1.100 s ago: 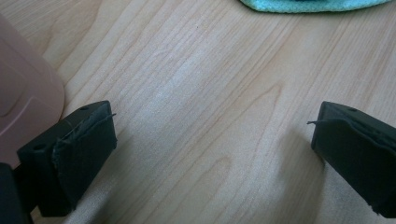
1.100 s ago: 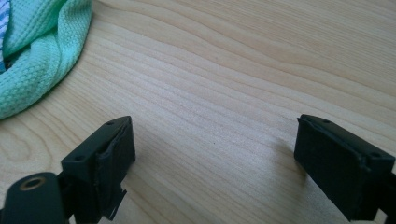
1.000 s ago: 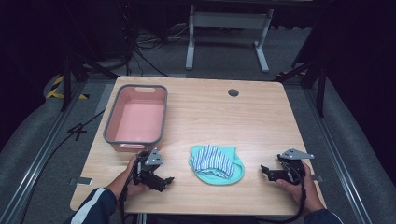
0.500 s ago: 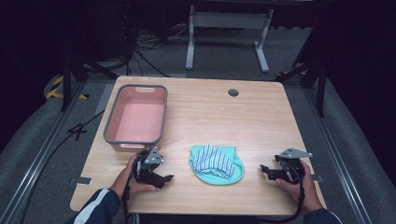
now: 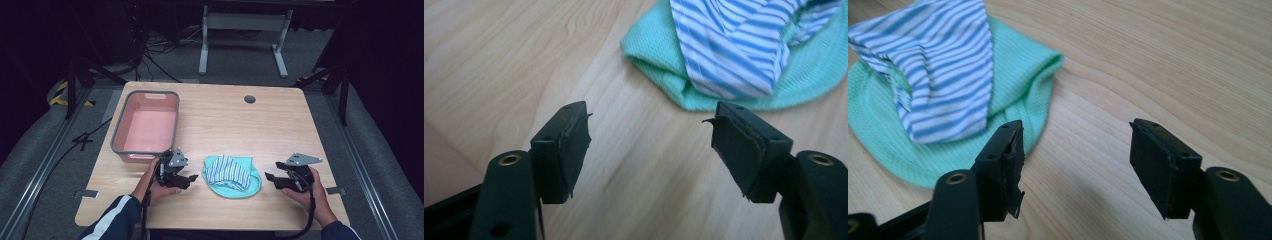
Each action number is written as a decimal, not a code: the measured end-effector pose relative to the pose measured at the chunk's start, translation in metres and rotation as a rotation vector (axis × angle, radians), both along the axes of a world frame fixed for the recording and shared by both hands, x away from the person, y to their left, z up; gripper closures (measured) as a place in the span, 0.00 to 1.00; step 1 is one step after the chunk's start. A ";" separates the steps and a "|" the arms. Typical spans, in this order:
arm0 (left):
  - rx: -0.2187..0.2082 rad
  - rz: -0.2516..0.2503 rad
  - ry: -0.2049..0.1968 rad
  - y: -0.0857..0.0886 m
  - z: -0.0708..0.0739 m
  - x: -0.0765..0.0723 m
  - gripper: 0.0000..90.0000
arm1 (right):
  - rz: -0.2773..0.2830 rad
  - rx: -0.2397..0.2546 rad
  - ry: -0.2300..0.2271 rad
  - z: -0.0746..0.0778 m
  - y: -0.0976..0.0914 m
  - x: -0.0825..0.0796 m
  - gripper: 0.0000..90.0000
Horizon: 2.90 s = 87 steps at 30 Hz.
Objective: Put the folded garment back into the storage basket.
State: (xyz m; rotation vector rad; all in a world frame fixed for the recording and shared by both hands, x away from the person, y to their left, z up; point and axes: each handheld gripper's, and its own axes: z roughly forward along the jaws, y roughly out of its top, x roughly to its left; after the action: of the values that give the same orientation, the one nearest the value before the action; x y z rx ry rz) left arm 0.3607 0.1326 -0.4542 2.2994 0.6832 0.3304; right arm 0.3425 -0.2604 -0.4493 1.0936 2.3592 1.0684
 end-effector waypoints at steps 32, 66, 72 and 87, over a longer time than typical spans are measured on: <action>-0.032 -0.017 0.082 -0.043 -0.025 0.026 0.28 | 0.037 -0.070 0.091 -0.023 0.060 0.032 0.48; -0.047 -0.106 0.102 -0.051 -0.015 0.021 0.92 | 0.103 -0.040 0.091 -0.018 0.064 0.020 0.91; -0.045 -0.115 0.101 -0.051 -0.013 0.021 0.92 | 0.098 -0.024 0.086 -0.014 0.062 0.019 0.91; -0.047 -0.117 0.080 -0.050 -0.003 0.019 0.92 | 0.101 -0.009 0.077 -0.008 0.061 0.017 0.91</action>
State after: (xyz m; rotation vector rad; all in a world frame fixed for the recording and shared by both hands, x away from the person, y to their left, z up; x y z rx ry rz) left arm 0.3801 0.0824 -0.4576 2.3059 0.5866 0.1666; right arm 0.3590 -0.1997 -0.4577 1.0402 2.5011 1.0665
